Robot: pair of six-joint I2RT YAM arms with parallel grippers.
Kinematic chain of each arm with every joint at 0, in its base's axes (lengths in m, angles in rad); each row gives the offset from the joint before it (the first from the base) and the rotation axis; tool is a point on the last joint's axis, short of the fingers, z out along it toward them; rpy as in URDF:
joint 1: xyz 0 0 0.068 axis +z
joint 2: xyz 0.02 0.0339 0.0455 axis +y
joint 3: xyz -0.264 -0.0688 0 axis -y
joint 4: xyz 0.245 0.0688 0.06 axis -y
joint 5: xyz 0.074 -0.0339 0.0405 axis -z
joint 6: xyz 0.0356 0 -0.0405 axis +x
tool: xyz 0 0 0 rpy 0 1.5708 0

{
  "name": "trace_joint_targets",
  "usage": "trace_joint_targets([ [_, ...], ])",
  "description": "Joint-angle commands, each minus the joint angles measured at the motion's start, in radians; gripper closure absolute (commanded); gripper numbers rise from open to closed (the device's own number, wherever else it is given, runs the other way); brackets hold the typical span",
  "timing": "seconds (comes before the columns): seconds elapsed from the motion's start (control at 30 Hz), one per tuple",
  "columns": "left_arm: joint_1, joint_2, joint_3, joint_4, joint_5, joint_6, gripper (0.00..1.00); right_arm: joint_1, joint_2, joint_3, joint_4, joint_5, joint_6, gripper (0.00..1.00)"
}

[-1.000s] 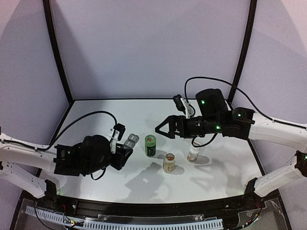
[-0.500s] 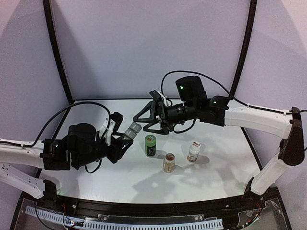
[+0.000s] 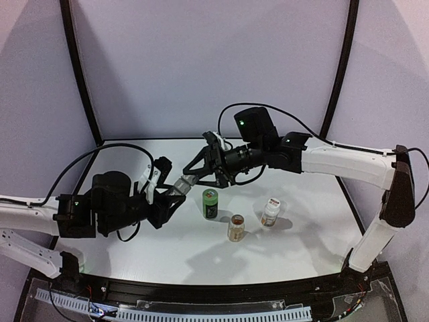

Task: Sort the pills into containers

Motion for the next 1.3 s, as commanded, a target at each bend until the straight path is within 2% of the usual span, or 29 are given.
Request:
trace_joint_targets([
  [0.0,-0.003,-0.031,0.012,0.028,0.01,0.021,0.58,-0.001,0.016,0.023,0.047,-0.022,0.026,0.54],
  [0.23,-0.003,-0.028,0.011,0.043,0.028,0.023,0.58,0.001,0.011,0.011,0.085,-0.021,0.04,0.61],
  [0.5,-0.003,-0.024,0.013,0.07,0.041,0.021,0.57,0.001,-0.009,-0.011,0.11,-0.013,0.041,0.87],
  [0.53,-0.003,-0.021,0.017,0.069,0.043,0.023,0.55,0.002,-0.01,-0.012,0.113,-0.012,0.042,0.9],
  [0.57,-0.003,-0.017,0.022,0.066,0.044,0.024,0.45,0.003,-0.012,-0.012,0.116,-0.012,0.041,0.92],
  [0.6,-0.003,-0.013,0.028,0.059,0.042,0.023,0.27,0.004,-0.015,-0.012,0.113,-0.009,0.039,0.94],
  [0.63,-0.003,-0.01,0.035,0.048,0.039,0.022,0.14,0.004,-0.019,-0.012,0.109,-0.004,0.033,0.95],
  [0.7,-0.003,-0.008,0.054,0.015,0.033,0.019,0.02,0.004,-0.026,-0.012,0.09,0.014,0.019,0.97],
  [0.77,-0.003,-0.014,0.068,-0.015,0.025,0.017,0.01,0.004,-0.032,-0.001,0.042,0.035,-0.012,1.0],
  [0.9,-0.004,-0.033,0.096,-0.098,-0.006,0.017,0.01,0.004,-0.033,0.036,-0.065,0.049,-0.071,1.0],
  [1.13,-0.003,-0.017,0.197,-0.273,0.109,-0.003,0.01,0.007,-0.026,0.082,-0.19,0.009,-0.133,1.0],
  [1.27,-0.003,-0.005,0.23,-0.3,0.159,-0.034,0.01,0.013,-0.025,0.098,-0.23,0.009,-0.164,1.0],
])
